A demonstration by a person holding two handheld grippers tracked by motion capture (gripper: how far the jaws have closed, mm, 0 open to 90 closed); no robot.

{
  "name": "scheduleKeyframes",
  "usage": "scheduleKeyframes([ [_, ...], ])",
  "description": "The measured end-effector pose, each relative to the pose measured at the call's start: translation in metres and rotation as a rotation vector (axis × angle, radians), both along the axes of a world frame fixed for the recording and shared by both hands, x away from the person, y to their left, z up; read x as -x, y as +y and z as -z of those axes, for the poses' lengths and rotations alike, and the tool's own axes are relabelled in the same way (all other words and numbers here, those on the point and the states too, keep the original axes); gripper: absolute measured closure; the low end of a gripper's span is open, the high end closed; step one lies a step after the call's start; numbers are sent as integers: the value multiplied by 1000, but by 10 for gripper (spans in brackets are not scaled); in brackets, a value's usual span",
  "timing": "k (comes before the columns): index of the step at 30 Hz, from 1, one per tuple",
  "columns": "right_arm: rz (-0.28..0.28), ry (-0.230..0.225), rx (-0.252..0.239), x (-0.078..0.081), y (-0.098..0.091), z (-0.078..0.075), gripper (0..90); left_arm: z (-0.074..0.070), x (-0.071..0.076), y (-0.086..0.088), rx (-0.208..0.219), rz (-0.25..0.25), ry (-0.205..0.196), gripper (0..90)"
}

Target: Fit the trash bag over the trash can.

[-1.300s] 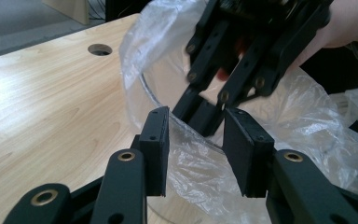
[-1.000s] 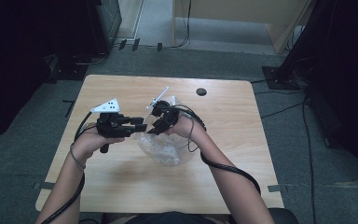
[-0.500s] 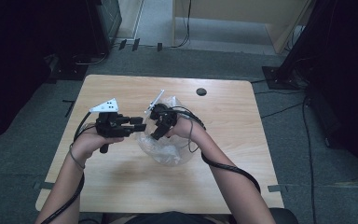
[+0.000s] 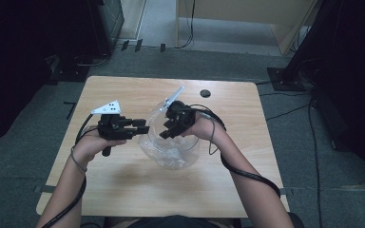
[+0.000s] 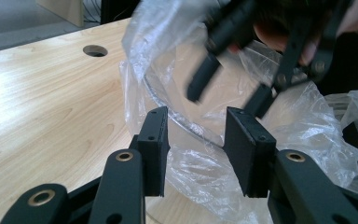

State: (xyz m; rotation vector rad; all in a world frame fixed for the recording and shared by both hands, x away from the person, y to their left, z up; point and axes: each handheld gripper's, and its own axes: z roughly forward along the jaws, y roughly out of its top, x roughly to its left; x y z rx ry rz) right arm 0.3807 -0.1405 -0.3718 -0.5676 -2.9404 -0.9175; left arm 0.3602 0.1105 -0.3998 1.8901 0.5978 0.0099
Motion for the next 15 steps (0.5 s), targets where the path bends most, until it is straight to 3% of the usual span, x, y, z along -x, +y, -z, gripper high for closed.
scheduleKeyframes([
  [6,-84,38,38,16,-4,15,466,0,0,2,0,-7,3,589],
  [9,-100,108,25,16,-7,17,448,-1,0,4,0,-11,2,587],
  [11,-103,132,23,15,-10,17,420,-2,-1,6,1,-23,0,591],
  [13,-91,65,9,12,-15,13,404,-3,-1,9,22,-26,3,592],
  [15,-63,7,-50,6,-21,7,399,-5,-1,10,39,-31,-1,595],
])
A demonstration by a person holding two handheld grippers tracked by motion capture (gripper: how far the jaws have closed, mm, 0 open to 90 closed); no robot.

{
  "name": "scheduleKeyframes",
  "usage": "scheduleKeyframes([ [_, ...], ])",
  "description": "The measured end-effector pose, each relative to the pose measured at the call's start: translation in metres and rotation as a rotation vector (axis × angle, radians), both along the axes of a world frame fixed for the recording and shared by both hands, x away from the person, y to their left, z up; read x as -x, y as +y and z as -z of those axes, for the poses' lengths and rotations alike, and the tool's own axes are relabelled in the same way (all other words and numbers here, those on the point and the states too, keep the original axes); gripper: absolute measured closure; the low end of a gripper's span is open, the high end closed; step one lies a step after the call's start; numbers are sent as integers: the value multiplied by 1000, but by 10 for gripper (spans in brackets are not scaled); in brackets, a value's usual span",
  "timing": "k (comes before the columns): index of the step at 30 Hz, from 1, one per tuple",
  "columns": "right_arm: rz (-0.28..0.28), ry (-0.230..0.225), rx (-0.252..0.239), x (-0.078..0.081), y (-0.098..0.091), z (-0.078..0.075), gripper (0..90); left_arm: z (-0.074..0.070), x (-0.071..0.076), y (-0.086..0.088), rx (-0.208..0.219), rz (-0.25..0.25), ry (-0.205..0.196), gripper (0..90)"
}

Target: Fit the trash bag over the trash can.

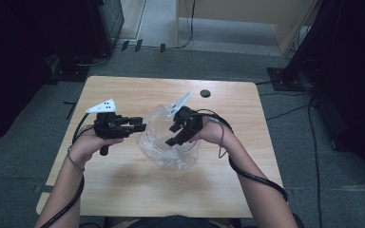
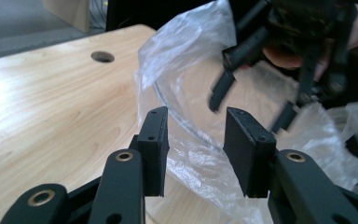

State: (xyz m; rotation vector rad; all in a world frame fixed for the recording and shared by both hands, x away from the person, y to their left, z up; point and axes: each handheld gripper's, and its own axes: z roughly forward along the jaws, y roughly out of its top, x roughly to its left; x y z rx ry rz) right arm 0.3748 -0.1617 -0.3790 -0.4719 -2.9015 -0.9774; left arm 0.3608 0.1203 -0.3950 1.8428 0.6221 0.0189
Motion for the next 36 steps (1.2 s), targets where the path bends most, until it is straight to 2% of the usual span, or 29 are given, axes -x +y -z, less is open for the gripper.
scheduleKeyframes([
  [2,28,-54,-62,-3,-6,-7,394,-1,0,0,-4,-7,-13,602],
  [7,79,-186,-146,-10,-18,-19,389,0,-3,0,-17,-72,-35,634],
  [10,122,-205,-177,-16,-24,-18,371,1,-4,-1,-38,-80,-43,637],
  [12,144,-208,-181,-20,-27,-15,358,5,-5,-3,-60,-90,-51,639],
  [14,156,-216,-193,-23,-29,-11,345,7,-6,-4,-65,-95,-49,645],
  [16,170,-251,-204,-24,-33,-9,336,11,-7,-5,-76,-97,-42,649],
  [17,185,-254,-215,-24,-34,-7,330,12,-8,-5,-79,-99,-37,653],
  [19,209,-220,-234,-27,-37,-2,316,16,-8,-8,-86,-96,-32,668],
  [24,193,-125,-229,-28,-38,13,293,20,-9,-12,-99,-95,-23,677],
  [27,186,-99,-211,-27,-39,18,277,25,-9,-14,-112,-83,-12,662],
  [29,194,-59,-220,-28,-39,22,252,27,-10,-15,-116,-82,-7,662],
  [31,190,-33,-189,-28,-38,27,229,28,-10,-16,-117,-79,-7,656],
  [33,185,-43,-170,-27,-37,31,223,30,-10,-17,-124,-79,-7,652],
  [36,188,-86,-186,-24,-37,31,219,30,-11,-15,-120,-85,-13,615],
])
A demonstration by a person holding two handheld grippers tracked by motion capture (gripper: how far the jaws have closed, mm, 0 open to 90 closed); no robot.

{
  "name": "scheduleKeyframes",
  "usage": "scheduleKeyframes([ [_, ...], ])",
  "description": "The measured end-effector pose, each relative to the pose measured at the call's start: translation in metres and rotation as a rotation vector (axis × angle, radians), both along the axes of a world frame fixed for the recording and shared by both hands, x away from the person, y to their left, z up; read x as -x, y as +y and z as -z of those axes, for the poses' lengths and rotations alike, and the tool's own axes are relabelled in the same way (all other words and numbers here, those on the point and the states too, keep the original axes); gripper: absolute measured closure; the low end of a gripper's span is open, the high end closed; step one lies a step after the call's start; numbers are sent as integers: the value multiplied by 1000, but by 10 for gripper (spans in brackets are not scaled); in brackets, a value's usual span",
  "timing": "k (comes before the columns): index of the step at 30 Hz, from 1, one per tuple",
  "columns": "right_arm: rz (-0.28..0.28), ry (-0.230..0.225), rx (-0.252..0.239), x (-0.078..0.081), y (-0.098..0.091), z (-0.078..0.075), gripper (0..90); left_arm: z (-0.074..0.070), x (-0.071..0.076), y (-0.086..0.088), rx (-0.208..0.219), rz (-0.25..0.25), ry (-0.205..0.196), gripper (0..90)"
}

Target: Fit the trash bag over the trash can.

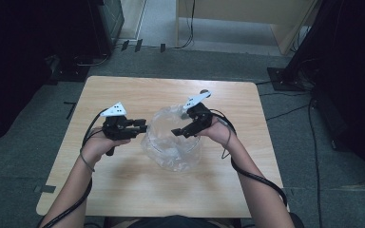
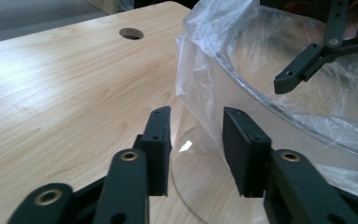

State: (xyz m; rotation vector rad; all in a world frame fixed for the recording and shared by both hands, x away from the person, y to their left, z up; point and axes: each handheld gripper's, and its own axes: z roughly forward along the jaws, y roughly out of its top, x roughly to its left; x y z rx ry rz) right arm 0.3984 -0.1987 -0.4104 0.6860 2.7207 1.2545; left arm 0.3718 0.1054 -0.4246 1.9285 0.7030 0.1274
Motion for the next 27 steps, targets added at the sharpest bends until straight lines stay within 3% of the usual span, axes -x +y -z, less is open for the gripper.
scheduleKeyframes([
  [2,9,-41,-15,3,-2,-3,215,-3,0,2,4,-6,-7,603],
  [5,20,-53,-37,7,-5,-11,206,-8,1,5,12,-9,-20,593],
  [7,36,-62,-21,10,-7,-15,214,-11,2,6,18,-7,-26,593],
  [17,77,-78,-72,21,-23,-30,220,-20,5,4,20,4,-50,591],
  [20,82,-92,-54,23,-25,-32,222,-21,5,4,22,5,-54,592],
  [27,79,-90,-117,31,-35,-40,240,-23,6,7,16,33,-37,572],
])
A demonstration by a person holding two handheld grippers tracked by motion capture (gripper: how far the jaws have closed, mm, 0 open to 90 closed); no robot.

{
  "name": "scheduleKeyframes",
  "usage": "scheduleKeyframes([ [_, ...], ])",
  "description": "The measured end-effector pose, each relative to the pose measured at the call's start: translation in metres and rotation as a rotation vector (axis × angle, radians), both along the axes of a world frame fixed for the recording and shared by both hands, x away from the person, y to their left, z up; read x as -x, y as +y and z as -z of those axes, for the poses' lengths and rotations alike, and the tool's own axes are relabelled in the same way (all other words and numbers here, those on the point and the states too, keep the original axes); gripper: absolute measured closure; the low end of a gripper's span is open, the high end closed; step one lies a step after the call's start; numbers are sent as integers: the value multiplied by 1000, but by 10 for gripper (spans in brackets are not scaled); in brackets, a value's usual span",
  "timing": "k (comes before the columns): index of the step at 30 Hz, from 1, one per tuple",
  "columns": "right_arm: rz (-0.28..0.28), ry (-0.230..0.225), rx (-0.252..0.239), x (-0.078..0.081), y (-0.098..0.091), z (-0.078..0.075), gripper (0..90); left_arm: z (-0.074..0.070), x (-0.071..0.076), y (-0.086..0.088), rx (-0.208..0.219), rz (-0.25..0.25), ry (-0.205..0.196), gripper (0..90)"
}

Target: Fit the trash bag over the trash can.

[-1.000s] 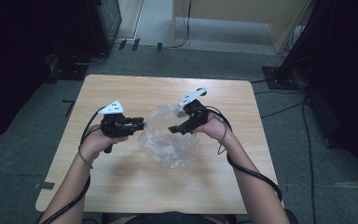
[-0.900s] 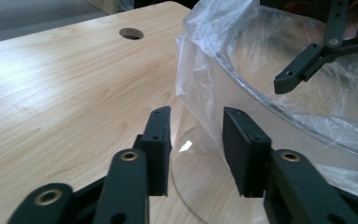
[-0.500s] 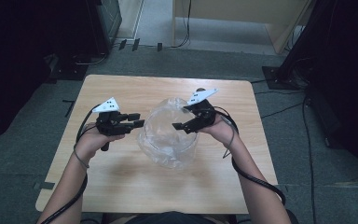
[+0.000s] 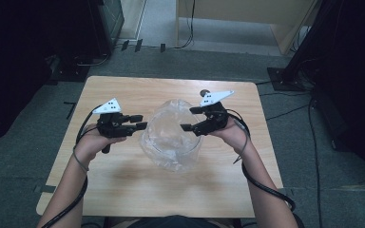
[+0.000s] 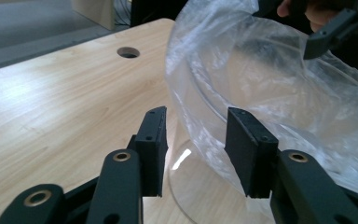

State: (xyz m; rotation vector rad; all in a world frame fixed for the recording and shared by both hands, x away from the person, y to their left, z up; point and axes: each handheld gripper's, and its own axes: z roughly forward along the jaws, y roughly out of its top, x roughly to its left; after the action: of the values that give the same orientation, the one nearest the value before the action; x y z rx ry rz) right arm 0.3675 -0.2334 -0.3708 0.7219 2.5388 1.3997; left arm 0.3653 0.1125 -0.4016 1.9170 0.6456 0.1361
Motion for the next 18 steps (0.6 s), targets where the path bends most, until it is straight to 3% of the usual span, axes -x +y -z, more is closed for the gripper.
scheduleKeyframes([
  [6,-11,17,-17,4,-9,-3,242,-3,1,4,1,13,11,555],
  [18,1,1,-49,14,-36,-12,249,-5,2,5,-20,18,26,485],
])
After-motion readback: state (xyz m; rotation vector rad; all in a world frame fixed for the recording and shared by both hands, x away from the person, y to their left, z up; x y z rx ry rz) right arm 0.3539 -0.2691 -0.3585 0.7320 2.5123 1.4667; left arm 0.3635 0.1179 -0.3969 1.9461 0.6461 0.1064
